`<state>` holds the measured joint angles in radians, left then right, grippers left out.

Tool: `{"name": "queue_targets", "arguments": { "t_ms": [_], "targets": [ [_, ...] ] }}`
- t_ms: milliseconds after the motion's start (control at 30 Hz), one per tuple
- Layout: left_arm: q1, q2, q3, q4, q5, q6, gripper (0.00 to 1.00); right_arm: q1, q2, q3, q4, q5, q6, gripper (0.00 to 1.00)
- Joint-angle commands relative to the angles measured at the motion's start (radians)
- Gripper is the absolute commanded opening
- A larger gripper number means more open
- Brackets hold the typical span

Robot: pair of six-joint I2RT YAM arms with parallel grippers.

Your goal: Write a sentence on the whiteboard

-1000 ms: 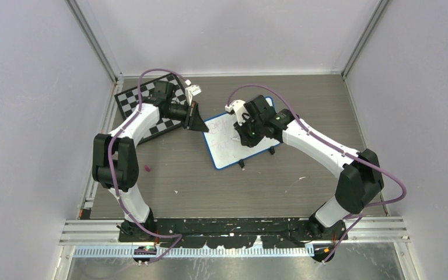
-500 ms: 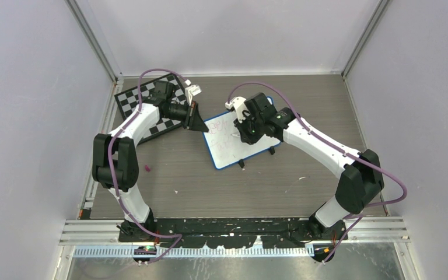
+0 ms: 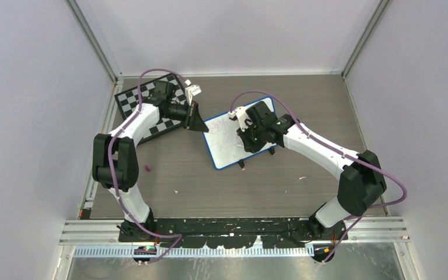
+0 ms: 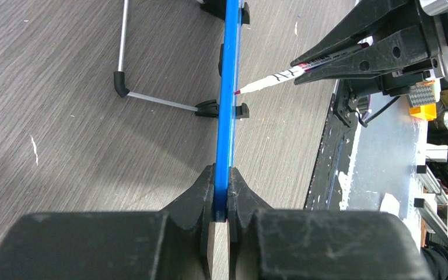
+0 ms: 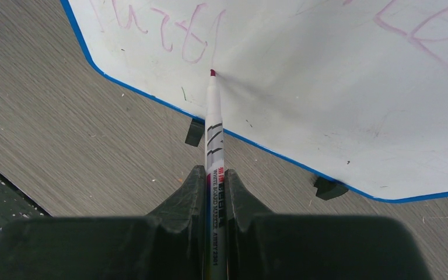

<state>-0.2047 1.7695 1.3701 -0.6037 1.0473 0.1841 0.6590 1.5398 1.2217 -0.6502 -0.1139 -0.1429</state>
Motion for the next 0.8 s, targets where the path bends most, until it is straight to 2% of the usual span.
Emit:
{"name": "queue_targets", "arguments": {
  "t_ms": [0, 367, 767],
  "targets": [
    [-0.01, 0.0, -0.003, -0.003, -0.036, 0.026, 0.0, 0.001, -0.034, 0.008, 0.057, 0.018, 0.008, 0.0],
    [-0.01, -0.004, -0.001, -0.004, -0.04, 0.024, 0.0, -0.008, 0.008, 0.098, 0.059, 0.039, -0.01, 0.0],
    [-0.01, 0.002, 0.002, -0.006, -0.039, 0.025, 0.0, -0.045, -0.007, 0.073, 0.044, 0.033, -0.021, 0.0]
  ]
}}
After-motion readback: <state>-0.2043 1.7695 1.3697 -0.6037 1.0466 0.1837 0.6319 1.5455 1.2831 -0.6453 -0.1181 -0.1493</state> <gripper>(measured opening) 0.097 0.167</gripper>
